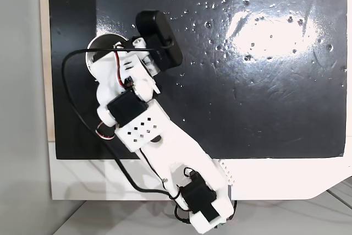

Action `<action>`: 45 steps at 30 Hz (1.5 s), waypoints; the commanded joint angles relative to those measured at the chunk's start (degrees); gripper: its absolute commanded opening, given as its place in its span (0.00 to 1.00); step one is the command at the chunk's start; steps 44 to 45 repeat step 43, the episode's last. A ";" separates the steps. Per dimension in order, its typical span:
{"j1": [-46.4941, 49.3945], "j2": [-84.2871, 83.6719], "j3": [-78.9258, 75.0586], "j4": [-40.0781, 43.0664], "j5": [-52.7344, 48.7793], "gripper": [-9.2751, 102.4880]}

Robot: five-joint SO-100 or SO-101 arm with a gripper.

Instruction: Grasp a pengrip and put it in the cup.

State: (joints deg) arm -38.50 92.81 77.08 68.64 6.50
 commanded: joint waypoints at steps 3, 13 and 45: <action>-2.37 -2.90 -5.89 -2.11 0.70 0.08; -3.43 -3.52 -6.42 -1.93 -0.53 0.17; -4.31 -3.60 -6.50 0.62 -5.01 0.36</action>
